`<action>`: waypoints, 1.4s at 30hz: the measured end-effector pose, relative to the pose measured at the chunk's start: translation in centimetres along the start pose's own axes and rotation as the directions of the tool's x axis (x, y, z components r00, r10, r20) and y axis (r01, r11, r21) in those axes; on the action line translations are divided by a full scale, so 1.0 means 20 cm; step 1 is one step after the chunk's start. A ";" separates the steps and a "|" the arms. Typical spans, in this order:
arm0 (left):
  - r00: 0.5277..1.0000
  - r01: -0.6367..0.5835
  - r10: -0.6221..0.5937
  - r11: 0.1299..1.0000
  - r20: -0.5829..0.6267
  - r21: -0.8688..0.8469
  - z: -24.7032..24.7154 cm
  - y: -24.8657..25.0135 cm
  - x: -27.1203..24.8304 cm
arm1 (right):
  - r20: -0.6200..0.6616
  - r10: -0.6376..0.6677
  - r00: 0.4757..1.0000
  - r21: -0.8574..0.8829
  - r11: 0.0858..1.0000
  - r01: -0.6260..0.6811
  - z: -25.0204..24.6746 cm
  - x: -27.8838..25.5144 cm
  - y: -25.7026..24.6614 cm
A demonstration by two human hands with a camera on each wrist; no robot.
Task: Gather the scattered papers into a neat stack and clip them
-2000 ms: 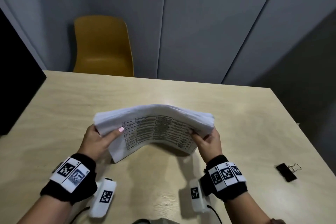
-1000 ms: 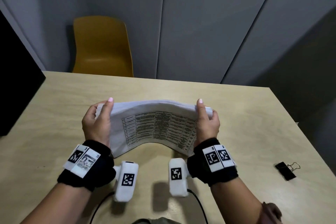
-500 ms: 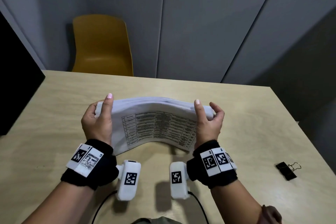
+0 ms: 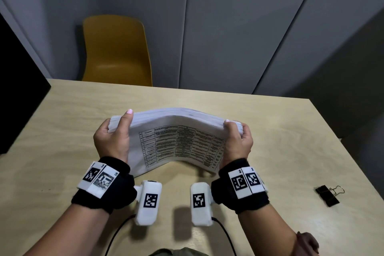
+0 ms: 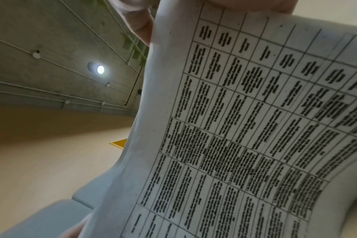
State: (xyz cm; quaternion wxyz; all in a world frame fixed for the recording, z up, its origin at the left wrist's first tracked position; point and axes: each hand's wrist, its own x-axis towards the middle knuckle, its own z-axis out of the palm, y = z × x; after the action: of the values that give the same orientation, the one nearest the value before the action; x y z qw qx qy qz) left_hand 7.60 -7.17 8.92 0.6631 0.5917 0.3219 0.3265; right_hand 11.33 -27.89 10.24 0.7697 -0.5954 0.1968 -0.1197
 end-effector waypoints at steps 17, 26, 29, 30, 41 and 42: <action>0.999 0.019 -0.019 1.000 -0.027 -0.021 -0.02 -0.02 0.02 | -0.002 -0.067 0.998 -0.089 0.994 0.067 -0.05 0.04 0.03; 0.998 0.055 -0.055 0.998 -0.028 -0.008 -0.01 -0.02 0.03 | -0.038 -0.089 0.995 -0.119 0.989 0.083 -0.04 0.06 0.03; 0.998 0.060 -0.060 0.998 -0.036 -0.004 0.00 -0.02 0.04 | -0.057 -0.063 0.996 -0.127 0.990 0.056 -0.03 0.06 0.03; 0.997 0.063 -0.063 0.998 -0.046 0.012 0.00 -0.02 0.05 | -0.062 -0.051 0.997 -0.135 0.990 0.042 -0.03 0.07 0.03; 0.942 0.021 0.013 0.995 0.335 -0.098 -0.10 0.00 0.02 | 0.353 -0.200 0.914 -0.119 0.959 0.256 -0.17 0.10 0.06; 0.898 -0.017 0.052 0.996 0.437 -0.084 -0.14 0.00 0.02 | 0.483 -0.216 0.849 -0.158 0.932 0.327 -0.22 0.11 0.06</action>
State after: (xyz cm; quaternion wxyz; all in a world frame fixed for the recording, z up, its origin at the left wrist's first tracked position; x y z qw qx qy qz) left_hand 5.54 -5.20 8.63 0.7352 0.6292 0.1410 0.2090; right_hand 11.25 -32.30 7.78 0.6934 -0.7152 -0.0640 -0.0601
